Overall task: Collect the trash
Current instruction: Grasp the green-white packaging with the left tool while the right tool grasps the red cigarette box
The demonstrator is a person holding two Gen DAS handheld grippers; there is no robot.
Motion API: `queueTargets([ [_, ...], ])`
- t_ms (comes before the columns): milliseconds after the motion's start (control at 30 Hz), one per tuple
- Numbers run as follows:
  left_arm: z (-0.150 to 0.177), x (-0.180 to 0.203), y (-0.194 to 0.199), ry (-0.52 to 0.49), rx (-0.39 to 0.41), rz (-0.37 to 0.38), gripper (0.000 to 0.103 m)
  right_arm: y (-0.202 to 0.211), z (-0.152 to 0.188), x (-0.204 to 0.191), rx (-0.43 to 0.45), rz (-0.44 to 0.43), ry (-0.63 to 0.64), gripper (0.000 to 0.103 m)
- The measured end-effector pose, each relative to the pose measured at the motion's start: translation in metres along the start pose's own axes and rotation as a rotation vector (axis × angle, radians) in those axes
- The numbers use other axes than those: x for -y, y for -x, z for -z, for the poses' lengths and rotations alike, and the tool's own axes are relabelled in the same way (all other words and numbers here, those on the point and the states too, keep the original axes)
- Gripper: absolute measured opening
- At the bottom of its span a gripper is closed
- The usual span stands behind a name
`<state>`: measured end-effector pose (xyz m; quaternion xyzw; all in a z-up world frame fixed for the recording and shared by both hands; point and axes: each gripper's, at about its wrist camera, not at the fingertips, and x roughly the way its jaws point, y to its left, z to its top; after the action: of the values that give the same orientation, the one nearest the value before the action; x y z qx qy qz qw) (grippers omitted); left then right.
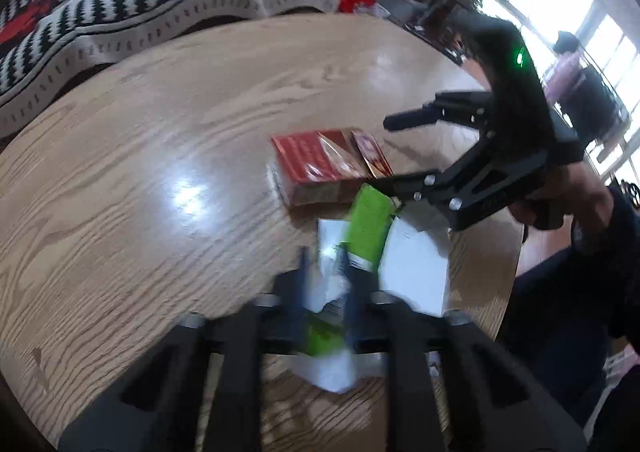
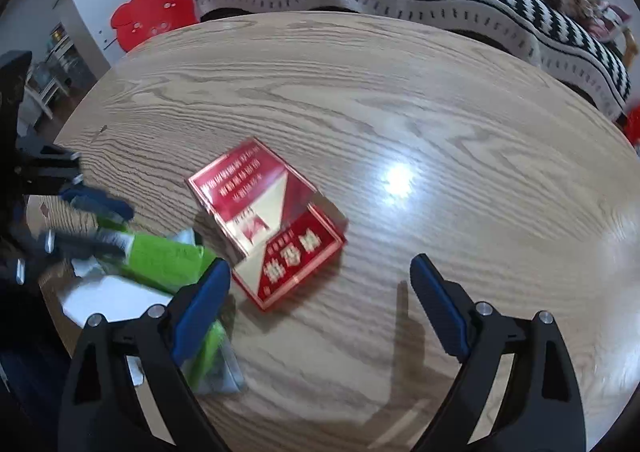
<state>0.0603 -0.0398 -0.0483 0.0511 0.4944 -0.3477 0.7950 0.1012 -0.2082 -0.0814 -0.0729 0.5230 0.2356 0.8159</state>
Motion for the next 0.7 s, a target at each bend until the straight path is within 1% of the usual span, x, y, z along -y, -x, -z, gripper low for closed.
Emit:
queueTargets([
  [67, 0.0, 0.0, 0.005, 0.009, 0.007, 0.003, 0.005, -0.003, -0.005, -0.004, 0.005, -0.005, 0.026, 0.088],
  [133, 0.001, 0.003, 0.008, -0.006, 0.013, -0.002, 0.004, -0.006, -0.008, -0.007, 0.008, -0.007, 0.048, 0.088],
  [200, 0.002, 0.005, 0.012, -0.014, 0.023, 0.008, 0.002, -0.009, -0.012, -0.009, 0.009, -0.013, 0.051, 0.088],
  [233, 0.002, 0.006, 0.013, -0.013, 0.025, 0.0, 0.002, -0.011, -0.013, -0.011, 0.006, -0.022, 0.053, 0.088],
  [333, -0.001, -0.001, 0.019, 0.023, 0.034, -0.011, 0.001, -0.015, -0.016, -0.018, 0.003, -0.042, 0.073, 0.086],
  [400, 0.0, -0.006, 0.026, 0.046, 0.053, -0.014, 0.001, -0.016, -0.018, -0.023, 0.001, -0.061, 0.079, 0.074],
  [467, 0.0, -0.009, 0.037, 0.071, 0.085, -0.017, 0.001, -0.015, -0.019, -0.029, -0.001, -0.073, 0.093, 0.068],
  [533, -0.003, -0.012, 0.044, 0.091, 0.109, -0.024, 0.001, -0.012, -0.02, -0.035, 0.008, -0.069, 0.102, 0.065],
  [600, -0.005, -0.015, 0.054, 0.113, 0.14, -0.029, 0.001, -0.005, -0.022, -0.036, 0.031, -0.088, 0.079, 0.062],
  [700, -0.01, -0.018, 0.066, 0.151, 0.184, -0.029, 0.0, 0.017, -0.027, -0.029, 0.099, -0.1, 0.012, 0.059],
])
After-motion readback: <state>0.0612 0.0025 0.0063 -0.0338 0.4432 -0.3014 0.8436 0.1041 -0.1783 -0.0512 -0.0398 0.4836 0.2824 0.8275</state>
